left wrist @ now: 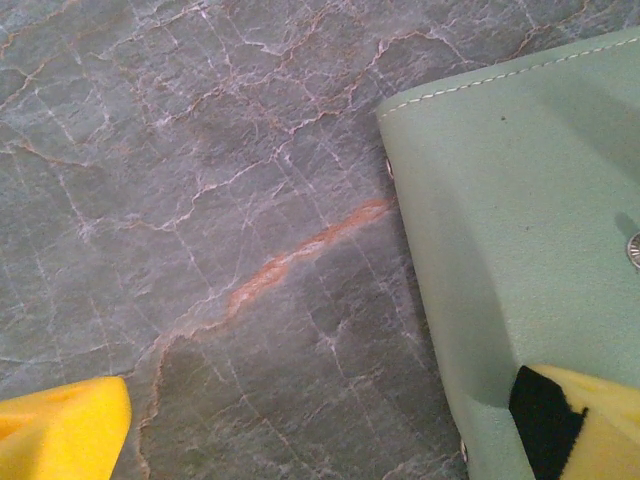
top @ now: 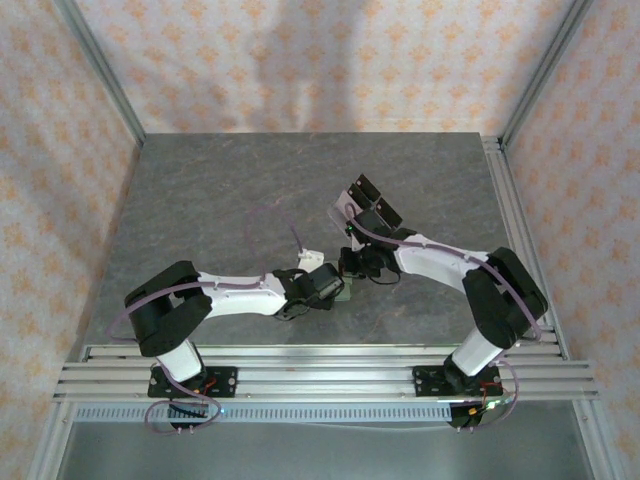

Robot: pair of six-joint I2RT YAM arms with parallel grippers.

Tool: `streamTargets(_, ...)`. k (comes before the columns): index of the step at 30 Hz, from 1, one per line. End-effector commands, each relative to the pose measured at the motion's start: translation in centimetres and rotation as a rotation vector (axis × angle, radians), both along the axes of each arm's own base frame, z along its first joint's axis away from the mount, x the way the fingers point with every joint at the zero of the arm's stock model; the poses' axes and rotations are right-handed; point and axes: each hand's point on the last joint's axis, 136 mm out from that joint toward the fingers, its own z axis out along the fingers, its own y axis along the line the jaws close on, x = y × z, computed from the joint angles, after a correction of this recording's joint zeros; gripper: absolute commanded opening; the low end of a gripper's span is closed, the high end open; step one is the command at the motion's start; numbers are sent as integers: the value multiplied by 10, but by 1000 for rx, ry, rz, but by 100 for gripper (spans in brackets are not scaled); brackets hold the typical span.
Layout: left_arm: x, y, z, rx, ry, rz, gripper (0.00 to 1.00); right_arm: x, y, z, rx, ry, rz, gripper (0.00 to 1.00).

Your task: Put the credit cards into the card holder

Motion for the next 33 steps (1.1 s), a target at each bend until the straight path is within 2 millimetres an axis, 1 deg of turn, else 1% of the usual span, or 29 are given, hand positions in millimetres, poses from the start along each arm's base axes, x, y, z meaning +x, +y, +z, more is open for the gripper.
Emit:
streamTargets(1, -8, 18, -8, 69, 12, 6, 100, 9, 11, 4, 23, -19, -3, 0)
streamTargets(9, -8, 17, -7, 63, 7, 5, 100, 10, 8, -12, -16, -7, -6, 0)
streamTargets(19, -8, 18, -7, 65, 7, 5, 100, 9, 6, -23, -28, 10, -6, 0)
streamTargets(27, -7, 17, -5, 61, 3, 6, 100, 1, 0, -36, -58, 46, -4, 0)
streamTargets(33, -7, 18, -5, 63, 1, 7, 100, -10, -7, -48, -83, 82, -7, 0)
